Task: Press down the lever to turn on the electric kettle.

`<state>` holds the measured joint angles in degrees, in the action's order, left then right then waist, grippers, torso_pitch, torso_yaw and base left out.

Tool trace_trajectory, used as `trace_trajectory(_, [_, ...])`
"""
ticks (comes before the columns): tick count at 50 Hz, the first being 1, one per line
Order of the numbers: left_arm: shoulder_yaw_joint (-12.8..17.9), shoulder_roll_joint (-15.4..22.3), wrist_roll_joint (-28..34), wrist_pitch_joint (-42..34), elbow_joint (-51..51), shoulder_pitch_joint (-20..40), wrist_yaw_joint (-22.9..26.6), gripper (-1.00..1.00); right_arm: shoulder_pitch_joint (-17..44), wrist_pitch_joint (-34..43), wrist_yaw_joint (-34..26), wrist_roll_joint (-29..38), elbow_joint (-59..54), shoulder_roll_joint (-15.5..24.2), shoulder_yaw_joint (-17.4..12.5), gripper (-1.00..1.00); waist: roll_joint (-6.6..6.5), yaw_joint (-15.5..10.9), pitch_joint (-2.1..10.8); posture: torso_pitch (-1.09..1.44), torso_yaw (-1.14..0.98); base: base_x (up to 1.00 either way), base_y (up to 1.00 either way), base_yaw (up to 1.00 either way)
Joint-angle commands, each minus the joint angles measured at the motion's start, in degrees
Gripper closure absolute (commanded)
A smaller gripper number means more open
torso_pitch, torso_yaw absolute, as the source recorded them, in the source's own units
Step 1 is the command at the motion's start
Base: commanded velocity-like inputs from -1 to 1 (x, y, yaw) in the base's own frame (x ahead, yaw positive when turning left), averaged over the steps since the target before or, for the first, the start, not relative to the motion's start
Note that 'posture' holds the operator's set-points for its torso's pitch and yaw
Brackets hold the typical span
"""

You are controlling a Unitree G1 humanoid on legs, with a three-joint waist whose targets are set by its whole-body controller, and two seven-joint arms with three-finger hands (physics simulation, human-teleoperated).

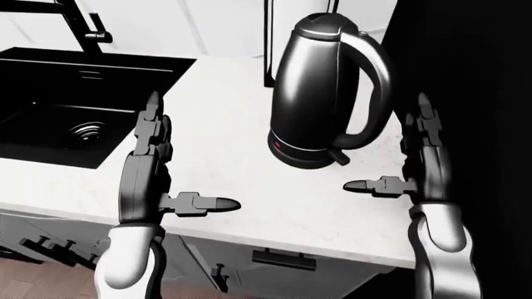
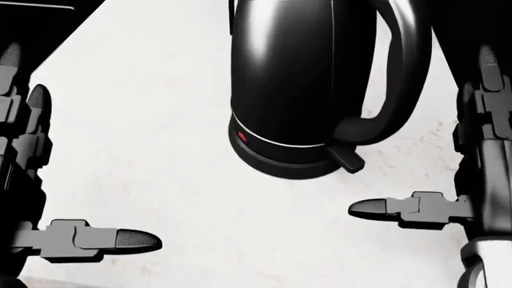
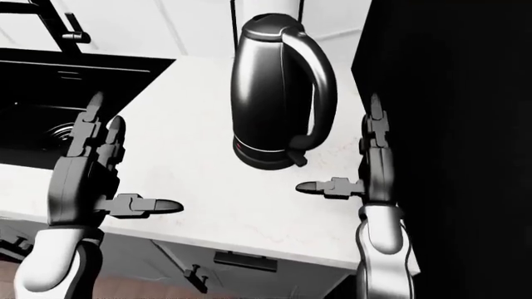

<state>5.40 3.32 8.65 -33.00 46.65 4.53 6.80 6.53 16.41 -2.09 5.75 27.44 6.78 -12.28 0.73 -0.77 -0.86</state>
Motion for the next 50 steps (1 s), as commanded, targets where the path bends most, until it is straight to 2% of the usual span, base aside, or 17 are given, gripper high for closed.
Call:
trace_trajectory(1, [0.16,0.18,-0.06,1.76,1.88,0.92,-0.15,-1.0,1.72,-0.66,0.09,-0.15,2.17,0.73,-0.4,-1.0,0.01,0.0,0.93,0.0,0.0,0.0,0.0,0.0])
trace_trajectory(18, [0.11,0.19,-0.02,2.27,1.37,0.92,-0.28,-1.0,7.24,5.22,0.21,-0.83,3.77,3.07,-0.64,-1.0,-0.19,0.16,1.15,0.0,0.0,0.0,0.0,0.0])
trace_trajectory(40, [-0.07,0.23,0.7,1.51,2.38,1.0,0.04,-1.0,9.51,5.21,0.65,-0.11,0.66,3.81,-0.18,-1.0,-0.23,0.18,1.17,0.0,0.0,0.0,0.0,0.0])
trace_trajectory(50, [0.14,0.2,0.77,1.38,2.48,1.04,0.14,-1.0,12.16,7.76,1.02,-0.3,0.62,4.63,-0.02,-1.0,-0.25,0.14,1.06,0.0,0.0,0.0,0.0,0.0])
